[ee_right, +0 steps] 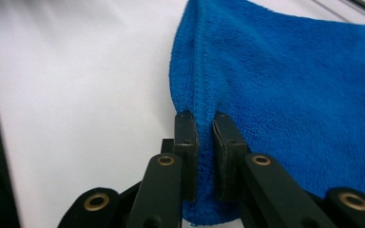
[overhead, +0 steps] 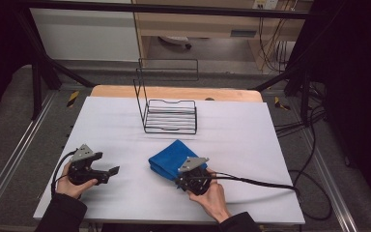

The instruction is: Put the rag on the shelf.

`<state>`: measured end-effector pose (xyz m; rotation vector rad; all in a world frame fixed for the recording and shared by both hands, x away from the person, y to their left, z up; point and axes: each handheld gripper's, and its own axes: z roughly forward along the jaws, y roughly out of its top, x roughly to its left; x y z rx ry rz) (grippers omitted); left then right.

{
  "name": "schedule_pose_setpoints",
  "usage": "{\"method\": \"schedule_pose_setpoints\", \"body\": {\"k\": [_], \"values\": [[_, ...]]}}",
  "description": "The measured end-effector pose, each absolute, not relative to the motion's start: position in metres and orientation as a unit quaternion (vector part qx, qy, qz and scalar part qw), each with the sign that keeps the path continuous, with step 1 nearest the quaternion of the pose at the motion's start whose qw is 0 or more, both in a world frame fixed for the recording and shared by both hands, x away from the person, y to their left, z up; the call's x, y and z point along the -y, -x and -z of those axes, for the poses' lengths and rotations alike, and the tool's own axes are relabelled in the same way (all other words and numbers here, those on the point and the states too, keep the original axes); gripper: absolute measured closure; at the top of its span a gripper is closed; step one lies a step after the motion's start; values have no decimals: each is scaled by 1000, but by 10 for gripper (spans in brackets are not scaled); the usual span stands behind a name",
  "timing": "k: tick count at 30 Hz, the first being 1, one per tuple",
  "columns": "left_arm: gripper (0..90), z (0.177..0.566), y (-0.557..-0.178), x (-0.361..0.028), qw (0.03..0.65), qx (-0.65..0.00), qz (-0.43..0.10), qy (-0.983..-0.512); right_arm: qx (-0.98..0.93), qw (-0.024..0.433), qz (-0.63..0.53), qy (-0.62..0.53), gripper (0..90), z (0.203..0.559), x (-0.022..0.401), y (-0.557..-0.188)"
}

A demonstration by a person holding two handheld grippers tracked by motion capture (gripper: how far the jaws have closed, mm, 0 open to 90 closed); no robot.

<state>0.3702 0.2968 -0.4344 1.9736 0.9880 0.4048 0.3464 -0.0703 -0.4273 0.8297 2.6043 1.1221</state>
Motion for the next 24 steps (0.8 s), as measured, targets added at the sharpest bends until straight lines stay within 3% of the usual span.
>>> {"method": "schedule_pose_setpoints", "body": {"k": [14, 15, 16, 17, 21, 24], "values": [[72, 434, -370, -297, 433, -397, -163, -793, -876, 28, -382, -293, 807, 434, 29, -334], [73, 434, -370, -297, 433, -397, -163, -793, -876, 27, -382, -294, 779, 436, 27, -334], [73, 434, -370, -297, 433, -397, -163, -793, -875, 16, -385, -294, 670, 440, 26, -335], [72, 434, -370, -297, 433, -397, -163, -793, -873, 10, -391, -292, 629, 439, 26, -335], [72, 434, -370, -297, 434, -397, -163, -792, -866, 8, -410, -286, 531, 429, 29, -335], [72, 434, -370, -298, 434, -397, -163, -792, -863, 44, -418, -281, 470, 416, 40, -338]]}}
